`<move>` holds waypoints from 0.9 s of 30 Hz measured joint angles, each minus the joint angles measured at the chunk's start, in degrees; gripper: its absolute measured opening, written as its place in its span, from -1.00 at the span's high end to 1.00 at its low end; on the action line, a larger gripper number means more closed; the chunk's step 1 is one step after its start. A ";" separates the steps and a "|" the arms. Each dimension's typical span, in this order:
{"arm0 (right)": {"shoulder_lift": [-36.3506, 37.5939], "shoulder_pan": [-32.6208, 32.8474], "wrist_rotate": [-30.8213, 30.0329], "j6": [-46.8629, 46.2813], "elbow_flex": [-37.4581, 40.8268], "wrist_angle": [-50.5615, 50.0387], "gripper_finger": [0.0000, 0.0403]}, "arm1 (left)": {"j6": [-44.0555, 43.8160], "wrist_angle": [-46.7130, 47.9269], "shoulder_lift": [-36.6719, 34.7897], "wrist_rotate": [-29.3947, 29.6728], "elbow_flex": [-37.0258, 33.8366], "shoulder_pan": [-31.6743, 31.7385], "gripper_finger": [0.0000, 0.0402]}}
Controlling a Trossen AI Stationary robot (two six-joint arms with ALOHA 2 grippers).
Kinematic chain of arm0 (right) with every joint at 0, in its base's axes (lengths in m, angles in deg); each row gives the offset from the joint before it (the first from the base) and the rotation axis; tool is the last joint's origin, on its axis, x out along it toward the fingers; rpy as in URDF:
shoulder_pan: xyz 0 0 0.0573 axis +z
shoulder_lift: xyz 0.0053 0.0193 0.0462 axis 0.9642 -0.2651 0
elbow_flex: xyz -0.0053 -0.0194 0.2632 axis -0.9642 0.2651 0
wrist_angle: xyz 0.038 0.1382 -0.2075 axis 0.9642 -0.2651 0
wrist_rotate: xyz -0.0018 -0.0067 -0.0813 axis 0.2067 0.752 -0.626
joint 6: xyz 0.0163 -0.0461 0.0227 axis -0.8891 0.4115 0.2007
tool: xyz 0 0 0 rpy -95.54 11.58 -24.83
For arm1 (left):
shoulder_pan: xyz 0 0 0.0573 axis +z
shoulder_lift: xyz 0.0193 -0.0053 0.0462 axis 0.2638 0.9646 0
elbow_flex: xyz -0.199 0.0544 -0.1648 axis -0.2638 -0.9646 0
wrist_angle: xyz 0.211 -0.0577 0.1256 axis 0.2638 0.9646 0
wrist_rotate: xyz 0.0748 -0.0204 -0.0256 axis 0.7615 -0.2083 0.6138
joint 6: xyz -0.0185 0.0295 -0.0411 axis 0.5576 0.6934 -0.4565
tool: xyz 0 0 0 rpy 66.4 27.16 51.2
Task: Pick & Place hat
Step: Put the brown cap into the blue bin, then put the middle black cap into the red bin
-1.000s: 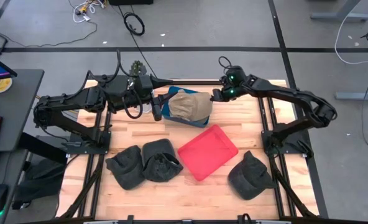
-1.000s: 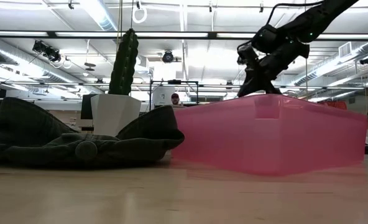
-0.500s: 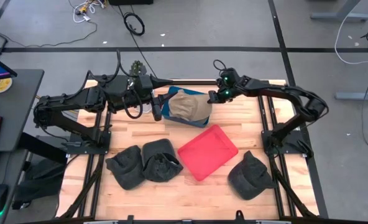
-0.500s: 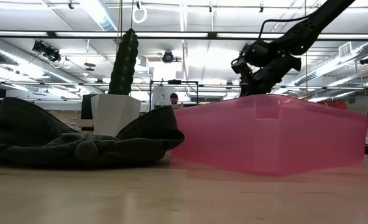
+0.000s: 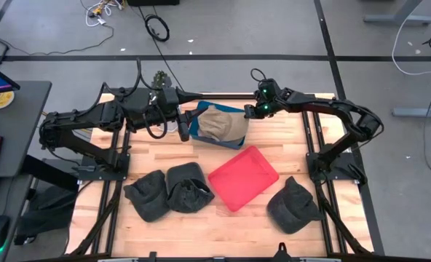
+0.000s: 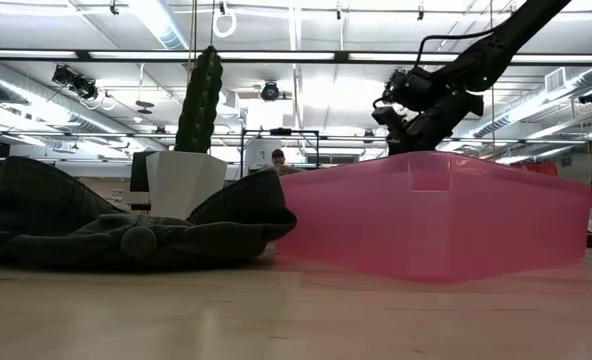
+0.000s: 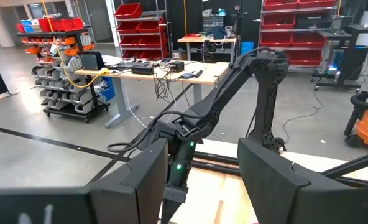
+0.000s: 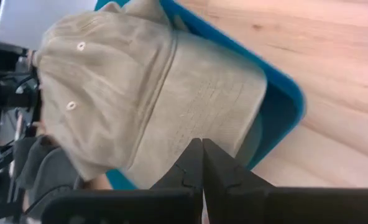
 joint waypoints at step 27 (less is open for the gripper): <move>7.05 1.11 6.69 -1.24 0.00 3.61 1.00 | -5.41 5.87 0.00 0.01 0.02 0.00 0.01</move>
